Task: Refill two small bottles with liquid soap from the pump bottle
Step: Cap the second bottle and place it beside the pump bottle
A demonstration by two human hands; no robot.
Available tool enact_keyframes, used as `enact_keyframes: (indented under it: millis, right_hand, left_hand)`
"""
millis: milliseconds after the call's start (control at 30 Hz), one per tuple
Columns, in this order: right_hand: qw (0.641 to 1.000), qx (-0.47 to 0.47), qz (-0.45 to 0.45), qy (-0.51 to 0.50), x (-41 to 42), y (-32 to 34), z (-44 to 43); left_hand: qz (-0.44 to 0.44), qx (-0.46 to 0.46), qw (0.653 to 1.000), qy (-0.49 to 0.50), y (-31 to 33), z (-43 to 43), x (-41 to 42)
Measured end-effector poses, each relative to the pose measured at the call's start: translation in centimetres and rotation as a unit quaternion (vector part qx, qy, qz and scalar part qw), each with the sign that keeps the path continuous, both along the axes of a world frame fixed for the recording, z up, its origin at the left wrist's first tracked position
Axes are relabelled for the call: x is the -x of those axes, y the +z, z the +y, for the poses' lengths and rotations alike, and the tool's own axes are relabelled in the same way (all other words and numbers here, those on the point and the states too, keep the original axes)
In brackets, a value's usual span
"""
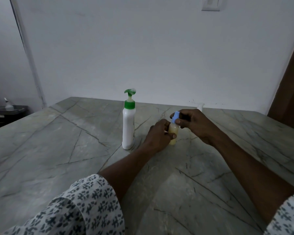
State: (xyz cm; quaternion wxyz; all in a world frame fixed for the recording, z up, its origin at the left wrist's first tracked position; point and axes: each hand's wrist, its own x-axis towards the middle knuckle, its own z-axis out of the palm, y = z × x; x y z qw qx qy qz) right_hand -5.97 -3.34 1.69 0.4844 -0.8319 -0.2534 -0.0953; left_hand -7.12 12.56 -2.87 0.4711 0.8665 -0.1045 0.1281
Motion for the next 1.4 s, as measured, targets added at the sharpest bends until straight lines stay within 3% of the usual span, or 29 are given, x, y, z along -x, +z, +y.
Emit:
enact_keyframes:
  millis: [267, 567, 767, 967, 1233, 1400]
  right_hand:
    - [0.98, 0.12, -0.122, -0.105, 0.1, 0.2, 1.0]
    - [0.987, 0.144, -0.053, -0.05, -0.4, 0.9, 0.5]
    - [0.974, 0.18, -0.064, -0.118, 0.1, 1.0, 1.2]
    - [0.992, 0.109, -0.052, -0.038, 0.5, 1.2, 0.2]
    - [0.971, 0.135, -0.118, -0.159, -0.5, -0.5, 1.2]
    - [0.989, 0.088, -0.08, -0.087, 0.0, 0.0, 0.5]
  left_hand:
    - [-0.036, -0.006, 0.999, 0.039, 0.3, -0.3, 0.3]
    - [-0.011, 0.001, 1.0, 0.011, 0.2, -0.4, 0.1]
    - [-0.017, 0.02, 0.999, 0.033, 0.2, 0.1, 0.2]
    - [-0.017, 0.004, 0.999, 0.04, 0.3, -0.1, 0.3]
    - [-0.02, 0.01, 0.999, 0.043, 0.3, -0.1, 0.4]
    - [-0.01, 0.015, 0.999, 0.044, 0.3, -0.1, 0.4]
